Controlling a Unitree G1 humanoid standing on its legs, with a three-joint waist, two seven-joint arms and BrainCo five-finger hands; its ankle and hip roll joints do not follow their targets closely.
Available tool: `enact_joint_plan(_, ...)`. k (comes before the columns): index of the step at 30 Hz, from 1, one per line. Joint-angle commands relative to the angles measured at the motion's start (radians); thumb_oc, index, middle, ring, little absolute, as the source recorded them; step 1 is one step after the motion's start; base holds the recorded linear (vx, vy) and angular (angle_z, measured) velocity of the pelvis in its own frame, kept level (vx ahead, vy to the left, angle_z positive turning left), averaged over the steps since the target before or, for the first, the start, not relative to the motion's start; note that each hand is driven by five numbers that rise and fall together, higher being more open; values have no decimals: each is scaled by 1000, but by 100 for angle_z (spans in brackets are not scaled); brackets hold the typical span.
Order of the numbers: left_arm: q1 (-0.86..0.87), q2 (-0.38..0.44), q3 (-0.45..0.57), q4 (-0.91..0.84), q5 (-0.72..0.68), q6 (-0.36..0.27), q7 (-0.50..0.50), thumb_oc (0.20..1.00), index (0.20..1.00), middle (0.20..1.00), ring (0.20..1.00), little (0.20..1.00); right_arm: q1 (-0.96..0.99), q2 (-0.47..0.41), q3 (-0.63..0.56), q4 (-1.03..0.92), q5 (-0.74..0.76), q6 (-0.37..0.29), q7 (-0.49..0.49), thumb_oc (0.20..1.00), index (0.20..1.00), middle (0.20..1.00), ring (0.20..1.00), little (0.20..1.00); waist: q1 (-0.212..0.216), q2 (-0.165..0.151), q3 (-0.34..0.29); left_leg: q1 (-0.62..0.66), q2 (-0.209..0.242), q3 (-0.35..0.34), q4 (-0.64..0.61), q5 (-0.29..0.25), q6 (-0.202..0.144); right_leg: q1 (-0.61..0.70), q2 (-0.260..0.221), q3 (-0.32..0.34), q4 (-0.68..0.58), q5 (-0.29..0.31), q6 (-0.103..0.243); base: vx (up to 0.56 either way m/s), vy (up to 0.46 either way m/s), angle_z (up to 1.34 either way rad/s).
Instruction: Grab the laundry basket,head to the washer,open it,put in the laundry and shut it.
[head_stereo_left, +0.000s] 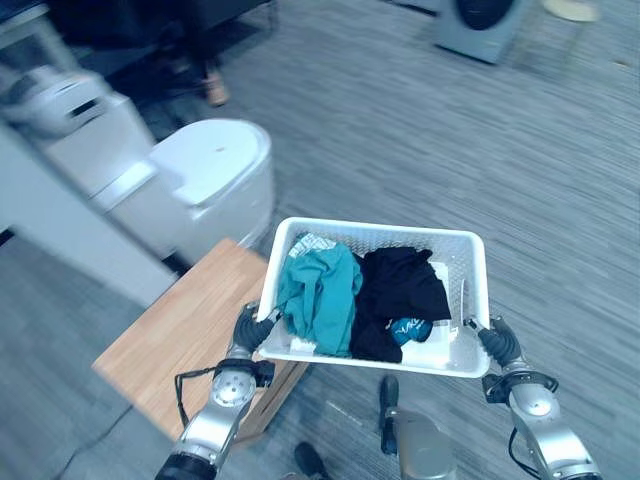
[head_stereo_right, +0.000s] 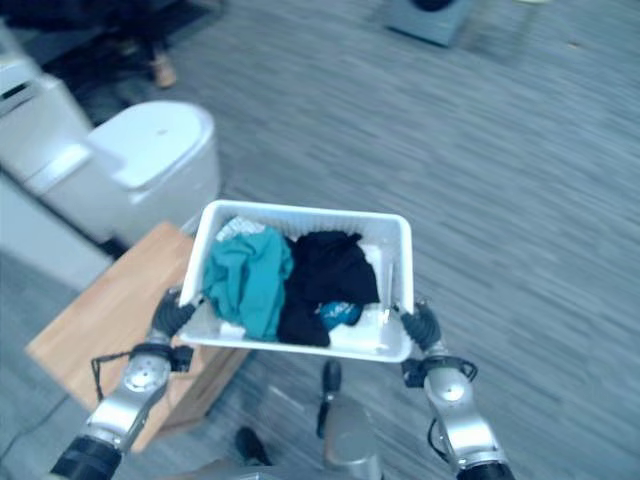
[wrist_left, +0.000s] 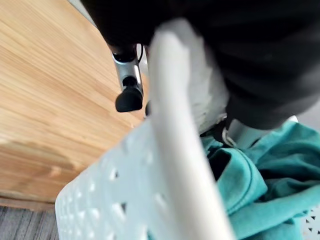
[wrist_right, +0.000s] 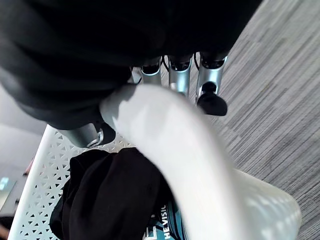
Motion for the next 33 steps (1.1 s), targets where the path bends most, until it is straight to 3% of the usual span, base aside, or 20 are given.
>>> enact_joint_plan(1,-21,-13,21,-91,-6,-106,-28,200,200,200,200,200,-60,-49,-32,-98,106,-136,48,200,200,200,200,200,3,38,-46,19,-4,-97,114,-171,-14,34,13,26,-27,-41,66,257,-303,-162)
enact_joint_plan(3,-8,-28,18,-80,-4,-108,-38,200,200,200,200,200,-46,-58,-31,-104,117,-134,56,200,200,200,200,200,-12,38,-63,25,20,-78,198,-200,-22,61,44,75,-77,-52,65,340,-306,-140)
enact_joint_plan(4,-4,-34,13,-76,-5,-114,-39,200,200,200,200,200,-47,-67,-25,-103,122,-136,56,200,200,200,200,200,-13,38,-63,11,53,-68,288,-189,-38,84,65,96,-94,-60,54,301,-311,-98)
enact_joint_plan(5,-3,-38,5,-71,-7,-115,-40,200,200,200,200,200,-52,-78,-19,-105,124,-135,54,200,200,200,200,200,-2,41,-53,-13,95,-78,394,-163,-59,103,92,115,-105,-69,38,287,-333,-98)
enact_joint_plan(6,3,-47,-2,-63,-20,-119,-32,200,200,200,200,200,-63,-91,-7,-100,129,-136,51,200,200,200,200,200,14,48,-40,-35,116,-114,469,-103,-89,126,120,128,-114,-85,19,235,-268,-124)
enact_joint_plan(8,7,-57,-18,-51,-46,-121,-35,200,200,200,200,200,-71,-107,7,-104,128,-128,52,200,200,200,200,200,43,44,-27,-110,77,-223,532,-104,-90,164,139,152,-135,-103,3,174,-195,-147)
enact_joint_plan(9,12,-61,-23,-45,-54,-119,-37,200,200,200,200,200,-75,-115,13,-105,122,-123,55,200,200,200,200,200,57,28,-23,-159,31,-255,519,-109,-67,173,131,163,-147,-89,-1,181,-124,-100)
enact_joint_plan(11,34,-63,-20,-42,-58,-115,-38,200,200,200,200,200,-78,-123,23,-107,118,-117,61,200,200,200,200,200,79,15,-25,-225,-5,-296,440,-141,-43,207,131,204,-165,-100,16,409,-74,-45)
enact_joint_plan(12,63,-61,-7,-50,-53,-109,-38,200,200,200,200,200,-82,-118,36,-93,122,-120,56,200,200,200,200,200,117,13,-15,-309,-25,-362,304,-32,-53,260,170,267,-185,-113,15,563,-62,-57)
enact_joint_plan(13,66,-61,-3,-54,-54,-106,-41,200,200,200,200,200,-82,-114,37,-95,122,-120,57,200,200,200,200,200,132,18,-13,-330,-29,-390,244,15,-64,272,184,283,-187,-119,13,573,-53,-92)
enact_joint_plan(16,77,-62,5,-68,-52,-107,-37,200,200,200,200,200,-82,-110,38,-92,120,-127,50,200,200,200,200,200,158,29,-6,-373,-26,-422,85,84,-78,326,210,326,-183,-164,10,490,25,-73)
enact_joint_plan(19,96,-52,19,-85,-40,-112,-41,200,200,200,200,200,-91,-104,46,-100,111,-132,60,200,200,200,200,200,183,47,-35,-346,-12,-420,54,124,-63,396,216,370,-142,-225,27,650,142,-42)
enact_joint_plan(21,94,-42,15,-93,-40,-113,-35,200,200,200,200,200,-93,-86,56,-103,109,-138,66,200,200,200,200,200,189,27,-42,-333,-31,-409,113,95,-36,393,177,381,-33,-203,60,492,143,-94)
enact_joint_plan(23,81,-23,13,-93,-39,-116,-31,200,200,200,200,200,-105,-77,63,-104,116,-144,71,200,200,200,200,200,185,19,-43,-311,-36,-383,138,61,-12,323,145,387,125,-135,96,426,131,-64)
enact_joint_plan(24,74,-5,20,-97,-39,-119,-26,200,200,200,200,200,-107,-65,69,-116,119,-145,82,200,200,200,200,200,173,15,-42,-248,-51,-354,143,12,9,248,106,372,208,-70,113,361,91,-39)
enact_joint_plan(27,70,-2,24,-99,-44,-123,-17,200,200,200,200,200,-117,-67,76,-116,117,-144,88,200,200,200,200,200,164,29,-41,-190,-49,-338,123,-17,13,182,90,325,193,-69,104,394,63,-31)
enact_joint_plan(29,75,1,34,-106,-49,-123,-14,200,200,200,200,200,-124,-70,79,-120,121,-140,94,200,200,200,200,200,145,44,-35,-126,-47,-323,106,-56,9,126,80,267,123,-106,89,374,6,-6)
enact_joint_plan(32,83,-1,45,-108,-49,-119,-18,200,200,200,200,200,-126,-71,77,-121,128,-133,96,200,200,200,200,200,130,48,-29,-74,-51,-314,97,-90,7,86,74,236,29,-83,88,383,-61,-15)
enact_joint_plan(33,87,-10,54,-99,-45,-118,-27,200,200,200,200,200,-116,-70,64,-119,129,-132,100,200,200,200,200,200,112,46,-28,-16,-62,-316,81,-123,-2,36,79,216,-89,-35,103,482,-115,24)
